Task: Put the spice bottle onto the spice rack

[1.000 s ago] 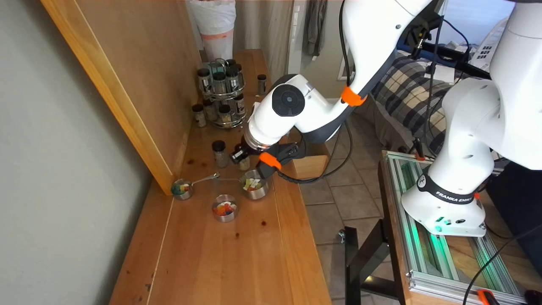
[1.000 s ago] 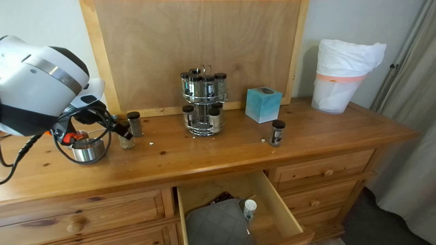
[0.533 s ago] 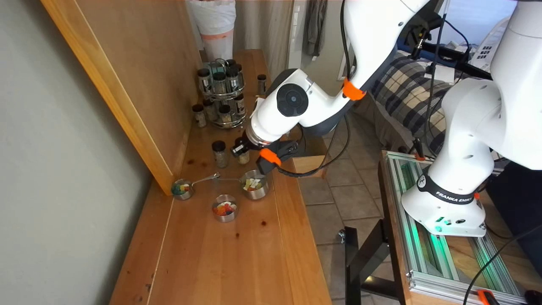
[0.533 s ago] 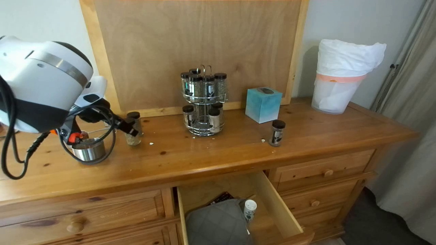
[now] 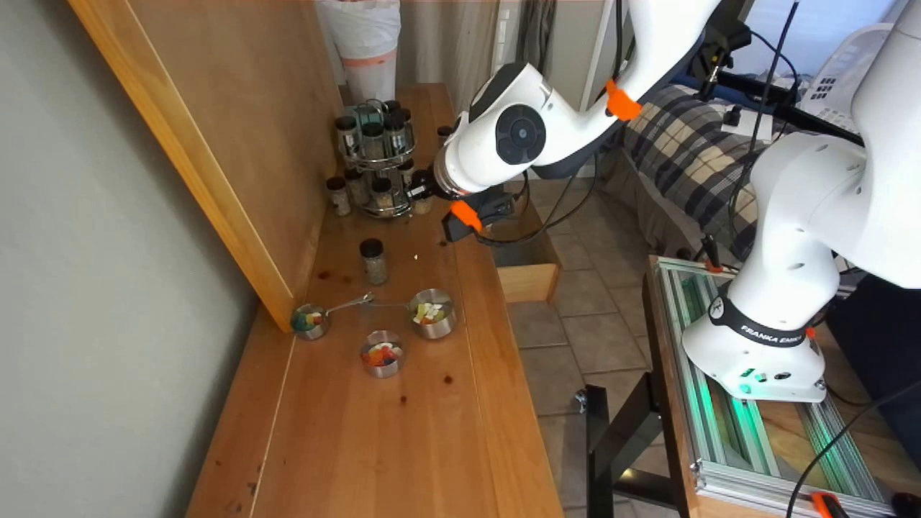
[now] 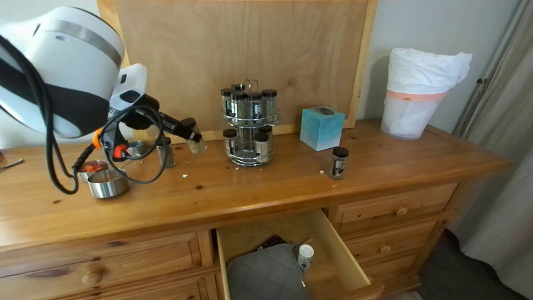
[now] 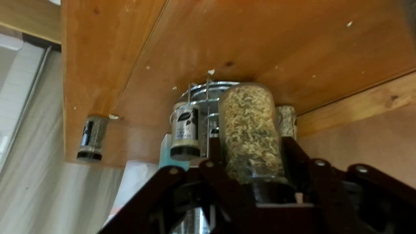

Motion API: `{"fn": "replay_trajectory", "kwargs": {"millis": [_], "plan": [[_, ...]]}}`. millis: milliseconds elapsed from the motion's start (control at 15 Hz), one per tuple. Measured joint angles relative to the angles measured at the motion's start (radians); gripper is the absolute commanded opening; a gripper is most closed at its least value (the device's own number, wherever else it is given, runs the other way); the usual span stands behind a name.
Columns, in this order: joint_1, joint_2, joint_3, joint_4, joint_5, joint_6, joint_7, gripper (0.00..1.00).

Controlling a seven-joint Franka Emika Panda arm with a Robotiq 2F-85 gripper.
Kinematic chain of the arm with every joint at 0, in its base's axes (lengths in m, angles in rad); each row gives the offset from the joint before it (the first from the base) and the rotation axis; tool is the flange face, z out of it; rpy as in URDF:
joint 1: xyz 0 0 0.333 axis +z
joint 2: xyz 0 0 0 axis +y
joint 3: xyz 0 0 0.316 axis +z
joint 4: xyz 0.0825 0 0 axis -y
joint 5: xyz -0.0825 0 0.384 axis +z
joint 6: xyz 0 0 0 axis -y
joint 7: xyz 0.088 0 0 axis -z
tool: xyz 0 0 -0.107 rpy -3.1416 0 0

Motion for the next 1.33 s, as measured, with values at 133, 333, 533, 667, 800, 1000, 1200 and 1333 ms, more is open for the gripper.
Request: {"fn": "replay_trajectory", "kwargs": {"millis": [133,333,533,667,800,1000,1200,1333], "plan": [[-0.003,-0.024,-0.015,-0.007,-0.112,-0.031,0.077,0.23],[-0.013,-0.028,-0.030,-0.020,-0.234,-0.044,0.184,0.23],[-0.021,-0.024,-0.036,-0.037,-0.257,-0.044,0.210,0.48],[-0.018,-0.023,-0.034,-0.034,-0.257,-0.044,0.210,0.48],[-0.018,-0.023,-0.034,-0.033,-0.257,-0.044,0.210,0.48],[-0.018,-0.023,-0.034,-0.033,-0.257,-0.044,0.210,0.23],[-0.018,-0.022,-0.034,-0.033,-0.257,-0.043,0.210,0.23],[-0.023,-0.016,-0.035,-0.026,-0.262,-0.034,0.215,0.23]]}}
